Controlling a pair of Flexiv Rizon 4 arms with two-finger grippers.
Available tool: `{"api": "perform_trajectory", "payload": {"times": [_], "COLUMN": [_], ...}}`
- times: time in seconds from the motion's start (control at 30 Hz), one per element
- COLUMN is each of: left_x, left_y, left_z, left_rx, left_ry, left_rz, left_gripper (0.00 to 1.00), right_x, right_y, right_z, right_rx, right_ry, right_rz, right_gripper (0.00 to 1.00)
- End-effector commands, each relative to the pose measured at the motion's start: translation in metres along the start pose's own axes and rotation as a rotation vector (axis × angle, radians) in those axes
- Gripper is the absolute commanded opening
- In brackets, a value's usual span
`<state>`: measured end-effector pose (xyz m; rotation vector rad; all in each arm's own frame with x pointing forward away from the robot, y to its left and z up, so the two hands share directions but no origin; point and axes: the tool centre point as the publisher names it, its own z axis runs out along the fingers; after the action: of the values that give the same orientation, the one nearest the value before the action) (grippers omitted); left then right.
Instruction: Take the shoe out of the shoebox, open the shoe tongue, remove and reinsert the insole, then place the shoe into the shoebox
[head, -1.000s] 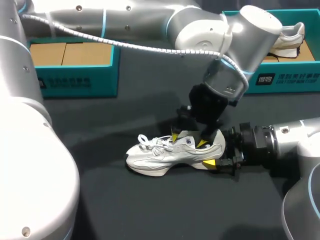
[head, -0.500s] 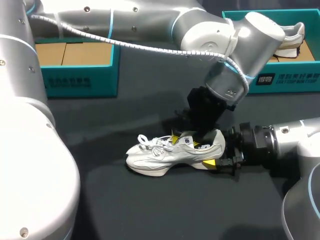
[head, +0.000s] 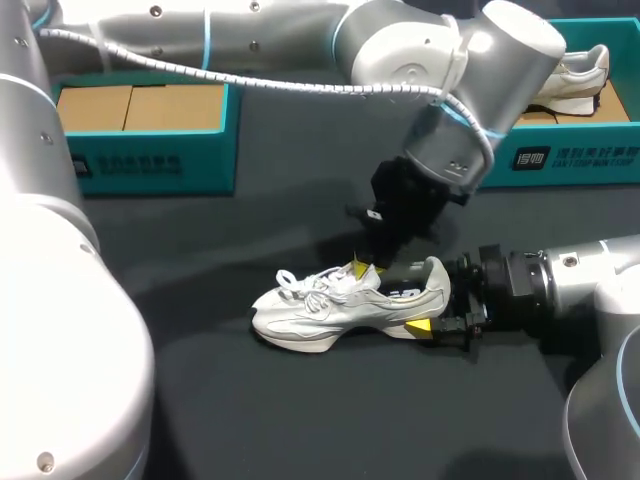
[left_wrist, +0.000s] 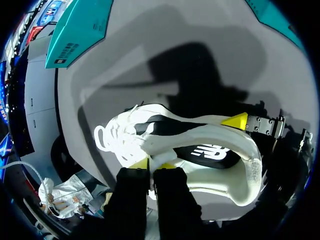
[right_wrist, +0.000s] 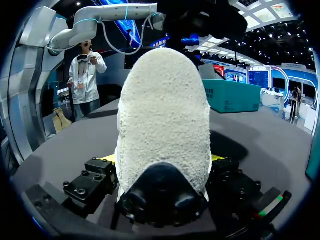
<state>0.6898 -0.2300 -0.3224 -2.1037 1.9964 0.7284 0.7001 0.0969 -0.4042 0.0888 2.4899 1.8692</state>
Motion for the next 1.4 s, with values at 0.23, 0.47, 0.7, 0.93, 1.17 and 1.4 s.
{"api": "perform_trajectory", "payload": {"times": [0.23, 0.47, 0.7, 0.93, 1.17, 1.4], "left_x": [-0.047, -0.078, -0.095, -0.105, -0.104, -0.108], "left_y": [-0.003, -0.003, -0.005, -0.006, -0.010, -0.012], "left_z": [-0.005, 0.004, 0.019, 0.037, 0.063, 0.077], "left_rx": [-0.006, 0.019, 0.024, 0.036, 0.050, 0.044], "left_ry": [0.205, 0.356, 0.396, 0.397, 0.365, 0.342], "left_rz": [0.021, 0.065, 0.100, 0.145, 0.156, 0.162], "left_gripper": [0.00, 0.00, 0.00, 0.00, 0.00, 0.25], "right_x": [0.001, 0.001, 0.001, 0.001, 0.001, 0.001], "right_y": [0.002, 0.002, 0.002, 0.002, 0.002, 0.002], "right_z": [0.000, 0.000, 0.000, 0.000, 0.000, 0.000], "right_rx": [0.005, 0.005, 0.005, 0.005, 0.005, 0.005], "right_ry": [-0.001, -0.001, -0.001, -0.001, -0.001, -0.001], "right_rz": [0.001, 0.001, 0.001, 0.001, 0.001, 0.001], "right_gripper": [0.00, 0.00, 0.00, 0.00, 0.00, 0.00]}}
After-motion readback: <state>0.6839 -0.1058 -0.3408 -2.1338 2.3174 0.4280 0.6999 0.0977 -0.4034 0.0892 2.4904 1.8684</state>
